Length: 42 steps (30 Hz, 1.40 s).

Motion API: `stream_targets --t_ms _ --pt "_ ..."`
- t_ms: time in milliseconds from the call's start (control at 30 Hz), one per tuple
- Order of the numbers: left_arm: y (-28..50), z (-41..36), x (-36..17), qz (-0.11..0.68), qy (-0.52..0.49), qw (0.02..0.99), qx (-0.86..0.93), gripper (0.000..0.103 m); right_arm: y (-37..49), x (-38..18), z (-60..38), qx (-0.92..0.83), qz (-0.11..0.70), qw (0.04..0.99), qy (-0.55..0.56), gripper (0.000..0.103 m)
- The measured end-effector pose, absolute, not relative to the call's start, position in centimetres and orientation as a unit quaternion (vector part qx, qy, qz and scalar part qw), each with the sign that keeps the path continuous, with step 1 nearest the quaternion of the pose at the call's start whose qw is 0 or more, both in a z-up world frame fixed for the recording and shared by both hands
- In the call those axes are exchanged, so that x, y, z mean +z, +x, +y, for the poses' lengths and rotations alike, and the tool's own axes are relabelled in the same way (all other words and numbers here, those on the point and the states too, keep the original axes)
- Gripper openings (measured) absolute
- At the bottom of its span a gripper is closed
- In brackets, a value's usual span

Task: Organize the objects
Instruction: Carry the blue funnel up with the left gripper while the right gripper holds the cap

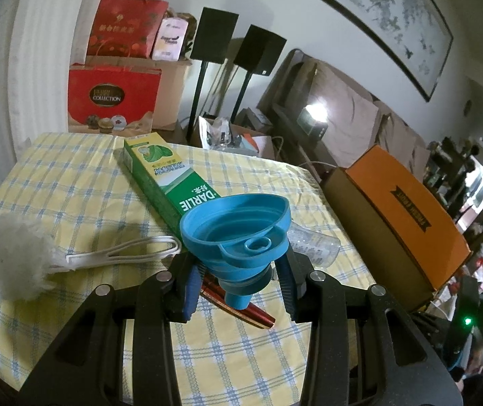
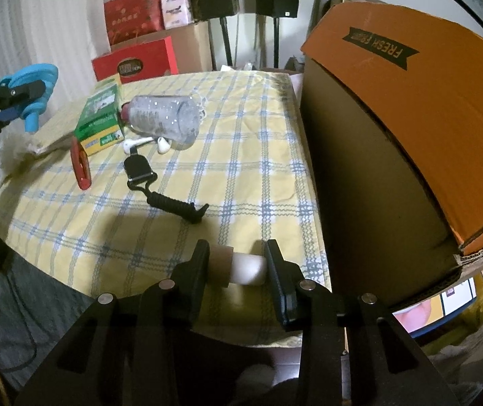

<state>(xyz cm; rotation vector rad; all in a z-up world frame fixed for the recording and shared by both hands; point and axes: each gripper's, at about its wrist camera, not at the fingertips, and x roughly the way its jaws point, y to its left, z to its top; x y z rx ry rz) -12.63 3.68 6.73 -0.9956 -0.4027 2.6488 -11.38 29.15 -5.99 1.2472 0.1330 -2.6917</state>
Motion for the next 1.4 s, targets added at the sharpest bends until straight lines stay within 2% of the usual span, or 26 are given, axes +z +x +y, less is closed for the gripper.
stream_targets --t_ms 400,533,700,1033,1333,1400 --pt "-12.7 3.7 6.5 -0.124 -0.345 0.13 0.921 0.037 -11.2 -5.9 29.1 -0.913 0.021 0.05 0.403 0.032" --pt "-12.7 3.8 6.6 -0.113 -0.345 0.122 0.924 0.037 -10.6 -4.6 28.9 -0.926 -0.002 0.067 0.372 0.032" --pt "-12.2 4.4 6.9 -0.073 -0.332 0.099 0.935 0.037 -10.6 -4.5 28.0 -0.928 0.009 0.074 0.365 0.032" --pt "-11.5 2.3 8.9 -0.078 -0.321 0.074 0.941 0.037 -10.8 -4.6 26.1 -0.931 0.011 0.106 0.348 0.032" --pt "-9.2 -2.0 11.4 -0.057 -0.303 0.039 0.95 0.037 -10.3 -4.4 25.5 -0.925 -0.05 0.161 0.342 0.032" --pt "-8.8 -3.2 12.2 -0.063 -0.303 0.036 0.95 0.037 -10.5 -4.4 25.5 -0.916 -0.089 0.174 0.35 0.032"
